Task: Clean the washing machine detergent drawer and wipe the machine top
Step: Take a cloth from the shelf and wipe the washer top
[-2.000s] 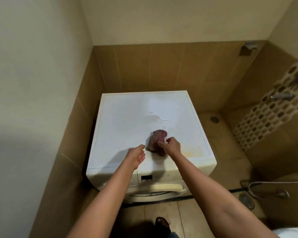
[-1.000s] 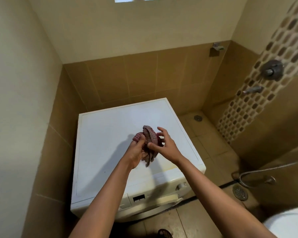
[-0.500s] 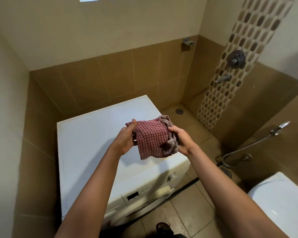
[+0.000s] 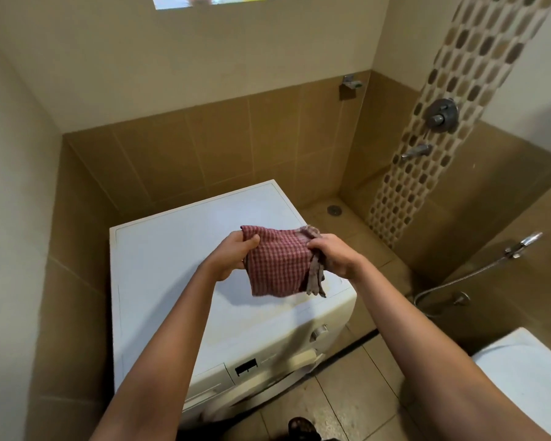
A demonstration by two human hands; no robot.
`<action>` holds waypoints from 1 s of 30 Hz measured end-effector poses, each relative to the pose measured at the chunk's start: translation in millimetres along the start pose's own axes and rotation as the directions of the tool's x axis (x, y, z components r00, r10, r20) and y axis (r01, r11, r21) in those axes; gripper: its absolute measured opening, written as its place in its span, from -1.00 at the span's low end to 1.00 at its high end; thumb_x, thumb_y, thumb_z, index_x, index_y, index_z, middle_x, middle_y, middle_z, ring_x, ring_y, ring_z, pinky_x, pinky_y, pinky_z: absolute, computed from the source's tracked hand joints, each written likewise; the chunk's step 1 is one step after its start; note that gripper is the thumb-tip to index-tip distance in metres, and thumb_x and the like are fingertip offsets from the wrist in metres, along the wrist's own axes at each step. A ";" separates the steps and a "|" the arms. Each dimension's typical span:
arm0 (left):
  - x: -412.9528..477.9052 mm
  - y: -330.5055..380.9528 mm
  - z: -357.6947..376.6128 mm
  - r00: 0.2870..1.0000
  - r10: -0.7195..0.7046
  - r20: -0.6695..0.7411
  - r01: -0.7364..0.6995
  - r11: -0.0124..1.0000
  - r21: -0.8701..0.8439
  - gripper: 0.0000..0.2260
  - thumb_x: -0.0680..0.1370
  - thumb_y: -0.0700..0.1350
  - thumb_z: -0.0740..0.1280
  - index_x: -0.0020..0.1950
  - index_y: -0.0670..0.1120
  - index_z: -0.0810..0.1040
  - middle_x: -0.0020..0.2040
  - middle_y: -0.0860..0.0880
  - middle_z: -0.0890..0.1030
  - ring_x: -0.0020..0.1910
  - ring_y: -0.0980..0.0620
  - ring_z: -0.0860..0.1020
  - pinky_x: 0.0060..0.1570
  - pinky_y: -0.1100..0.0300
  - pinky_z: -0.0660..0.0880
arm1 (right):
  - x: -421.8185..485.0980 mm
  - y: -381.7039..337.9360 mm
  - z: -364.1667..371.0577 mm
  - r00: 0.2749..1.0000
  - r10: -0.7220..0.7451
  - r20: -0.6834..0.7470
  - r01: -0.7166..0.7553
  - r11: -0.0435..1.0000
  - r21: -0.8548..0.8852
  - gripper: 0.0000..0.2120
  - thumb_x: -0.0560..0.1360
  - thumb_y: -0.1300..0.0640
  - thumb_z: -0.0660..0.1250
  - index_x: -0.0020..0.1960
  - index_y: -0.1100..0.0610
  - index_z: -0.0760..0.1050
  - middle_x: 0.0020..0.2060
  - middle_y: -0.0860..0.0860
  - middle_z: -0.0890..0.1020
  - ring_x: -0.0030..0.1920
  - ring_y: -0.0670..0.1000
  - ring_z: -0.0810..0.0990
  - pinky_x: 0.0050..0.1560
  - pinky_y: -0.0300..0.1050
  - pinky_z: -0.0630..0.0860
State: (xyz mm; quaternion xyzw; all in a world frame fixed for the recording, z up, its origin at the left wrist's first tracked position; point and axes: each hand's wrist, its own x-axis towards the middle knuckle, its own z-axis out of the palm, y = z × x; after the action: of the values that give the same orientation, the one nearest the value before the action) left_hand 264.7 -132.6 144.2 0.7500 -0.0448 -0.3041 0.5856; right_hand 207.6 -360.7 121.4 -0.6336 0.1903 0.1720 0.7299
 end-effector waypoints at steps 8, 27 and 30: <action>-3.8 -30.6 -5.9 0.959 -0.243 0.146 0.279 0.896 -0.346 -0.77 0.57 -0.13 0.34 0.15 -0.23 0.57 0.15 -0.19 0.61 0.10 -0.08 0.58 0.14 0.06 0.53 | 14.3 -10.7 -4.8 0.985 0.166 0.052 -0.172 0.882 0.439 -0.80 0.39 0.43 0.07 -0.04 0.34 0.39 -0.28 0.24 0.51 -0.29 0.14 0.60 -0.24 0.02 0.65; 3.3 -30.5 2.4 0.968 0.166 -0.188 -0.098 0.940 0.328 -0.68 0.41 -0.19 0.53 0.15 -0.11 0.62 0.05 -0.05 0.64 0.06 0.00 0.60 0.05 0.16 0.57 | 2.5 1.1 -24.3 0.982 0.016 -0.191 -0.047 0.986 -0.158 -0.65 0.51 0.48 0.07 -0.05 0.28 0.62 0.00 0.19 0.65 -0.02 0.10 0.60 0.08 0.07 0.55; 4.6 -27.4 12.0 0.982 0.158 -0.104 -0.099 0.896 0.432 -0.57 0.31 -0.20 0.60 0.14 -0.11 0.59 0.05 -0.03 0.60 0.05 0.00 0.58 -0.12 0.28 0.55 | -10.6 4.9 -35.8 0.987 -0.019 -0.162 -0.013 0.981 -0.195 -0.72 0.48 0.45 0.19 0.08 0.29 0.60 0.02 0.17 0.64 0.04 0.09 0.59 0.15 0.03 0.56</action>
State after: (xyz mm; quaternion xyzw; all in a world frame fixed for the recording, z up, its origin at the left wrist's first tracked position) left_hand 254.4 -136.2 116.0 0.8739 -0.1194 -0.1957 0.4287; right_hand 193.9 -395.6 118.0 -0.7145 0.2307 0.1362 0.6463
